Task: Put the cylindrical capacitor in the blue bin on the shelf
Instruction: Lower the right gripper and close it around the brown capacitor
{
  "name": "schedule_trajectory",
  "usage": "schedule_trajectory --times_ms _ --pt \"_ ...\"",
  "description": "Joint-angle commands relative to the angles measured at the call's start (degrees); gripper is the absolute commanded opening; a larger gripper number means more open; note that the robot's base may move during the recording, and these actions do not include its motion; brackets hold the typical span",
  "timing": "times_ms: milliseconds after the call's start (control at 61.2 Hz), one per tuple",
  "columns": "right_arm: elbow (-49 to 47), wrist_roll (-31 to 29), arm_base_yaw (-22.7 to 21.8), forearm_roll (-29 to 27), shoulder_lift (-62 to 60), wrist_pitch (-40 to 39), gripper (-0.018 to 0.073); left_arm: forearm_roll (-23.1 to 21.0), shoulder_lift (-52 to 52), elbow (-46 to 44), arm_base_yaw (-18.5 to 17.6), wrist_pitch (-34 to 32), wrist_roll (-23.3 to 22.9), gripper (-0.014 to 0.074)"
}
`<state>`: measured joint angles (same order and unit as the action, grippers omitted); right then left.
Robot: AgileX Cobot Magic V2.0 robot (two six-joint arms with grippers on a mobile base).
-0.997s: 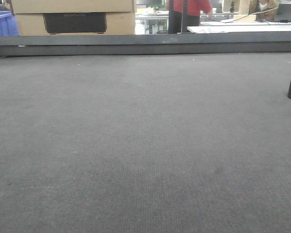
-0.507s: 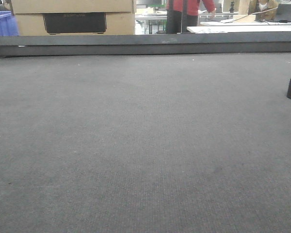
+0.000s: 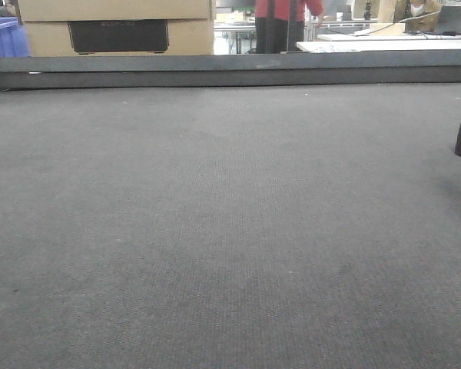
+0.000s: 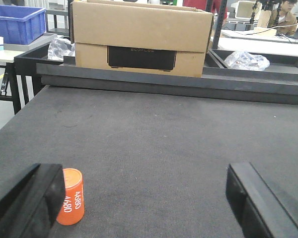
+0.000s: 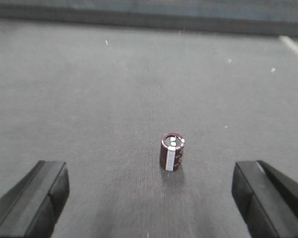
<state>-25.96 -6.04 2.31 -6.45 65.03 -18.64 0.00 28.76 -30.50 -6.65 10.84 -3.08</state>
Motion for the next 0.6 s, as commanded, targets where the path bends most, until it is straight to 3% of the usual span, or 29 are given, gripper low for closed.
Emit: schedule_trajectory --times_ms 0,196,588 --pt "0.1 0.1 -1.2 -0.2 7.8 -11.8 0.057 -0.3 0.2 -0.6 -0.4 -0.8 0.2 0.0561" --pt "-1.0 0.1 -4.1 -0.9 23.1 -30.0 0.057 -0.3 0.2 -0.6 -0.4 -0.8 0.2 0.0561" --pt "-14.6 0.1 -5.1 -0.8 43.1 -32.7 0.057 -0.3 0.2 -0.6 -0.4 -0.8 0.2 0.0561"
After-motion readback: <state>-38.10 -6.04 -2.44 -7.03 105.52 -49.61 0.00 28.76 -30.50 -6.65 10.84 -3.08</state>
